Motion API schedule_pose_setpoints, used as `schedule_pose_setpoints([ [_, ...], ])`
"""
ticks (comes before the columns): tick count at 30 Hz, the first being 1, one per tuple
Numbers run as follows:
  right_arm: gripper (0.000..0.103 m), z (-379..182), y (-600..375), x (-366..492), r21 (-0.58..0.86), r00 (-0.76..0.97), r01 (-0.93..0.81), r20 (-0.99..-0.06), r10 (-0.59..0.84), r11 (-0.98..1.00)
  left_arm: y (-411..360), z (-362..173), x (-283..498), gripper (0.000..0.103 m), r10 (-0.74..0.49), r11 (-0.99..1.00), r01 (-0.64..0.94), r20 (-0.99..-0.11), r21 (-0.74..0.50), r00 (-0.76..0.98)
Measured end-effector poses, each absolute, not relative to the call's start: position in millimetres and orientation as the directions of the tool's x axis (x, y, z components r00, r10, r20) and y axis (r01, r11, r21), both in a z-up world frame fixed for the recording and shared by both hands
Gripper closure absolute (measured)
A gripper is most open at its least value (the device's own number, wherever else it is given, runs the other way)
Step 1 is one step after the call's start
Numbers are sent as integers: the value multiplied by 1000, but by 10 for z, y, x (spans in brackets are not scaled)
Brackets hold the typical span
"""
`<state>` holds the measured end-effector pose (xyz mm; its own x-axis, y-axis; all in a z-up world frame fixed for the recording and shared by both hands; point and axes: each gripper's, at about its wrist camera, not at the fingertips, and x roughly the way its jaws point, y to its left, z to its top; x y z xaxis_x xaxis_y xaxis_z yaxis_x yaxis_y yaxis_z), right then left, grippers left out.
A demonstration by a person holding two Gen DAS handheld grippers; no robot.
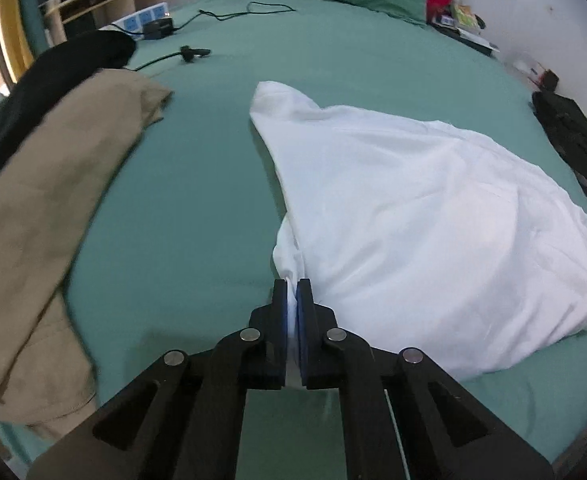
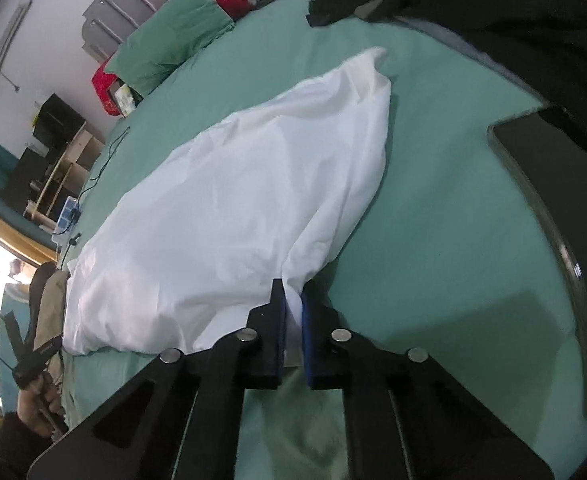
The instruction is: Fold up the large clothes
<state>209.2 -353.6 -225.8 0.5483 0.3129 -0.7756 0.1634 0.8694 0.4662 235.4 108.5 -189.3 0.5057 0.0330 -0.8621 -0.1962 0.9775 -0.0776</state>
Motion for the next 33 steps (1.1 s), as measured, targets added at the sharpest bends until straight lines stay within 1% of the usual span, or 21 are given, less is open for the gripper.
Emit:
schedule_pose_setpoints([
  [4,98,-2058,-3689,1928,454,597,177,-755,271,873,1201,-1666,2103,99,48,961,-254,-842,-107,537],
  [9,98,-1930,-3688,1665,424,613,155,-750,250,892,1293,-1564,1660,99,23,950,-273,-841,-150,541],
  [15,98,-1903,-3689,1363,399,610,171,-761,221,901,1225,-1649,1238,99,19,947,-283,-851,-154,525],
  [18,98,-1929,-3729,1271,403,601,193,-769,217,895,1231,-1709,1122,99,-3,934,-305,-861,-184,508],
  [22,97,-2075,-3747,1270,397,545,242,-811,214,885,1204,-1807,1074,97,-8,936,-308,-886,-170,464],
  [23,95,-2100,-3759,1272,394,537,261,-818,206,882,1218,-1837,1104,96,-18,934,-313,-898,-172,439],
  [24,89,-2109,-3777,1284,388,533,276,-823,196,879,1226,-1845,1119,93,-19,933,-317,-904,-169,427],
  [25,82,-2091,-3796,1286,379,536,290,-825,179,879,1231,-1834,1131,85,-19,934,-316,-905,-167,424],
  [26,78,-2060,-3805,1298,371,545,300,-823,161,879,1243,-1785,1136,70,-15,936,-310,-899,-167,438],
  [27,71,-2007,-3817,1294,358,564,311,-815,132,881,1252,-1739,1136,62,-11,937,-306,-891,-167,454],
  [28,68,-1948,-3826,1285,349,588,314,-802,108,883,1263,-1690,1138,54,-7,938,-302,-882,-169,470],
  [29,67,-1901,-3826,1280,340,608,314,-789,88,887,1275,-1627,1156,53,-3,940,-296,-871,-170,491],
  [31,59,-1807,-3790,1291,315,641,306,-766,51,898,1270,-1527,1247,53,15,950,-277,-860,-148,510],
  [33,56,-1746,-3720,1347,292,664,286,-747,31,913,1232,-1439,1419,53,36,960,-253,-849,-116,527],
])
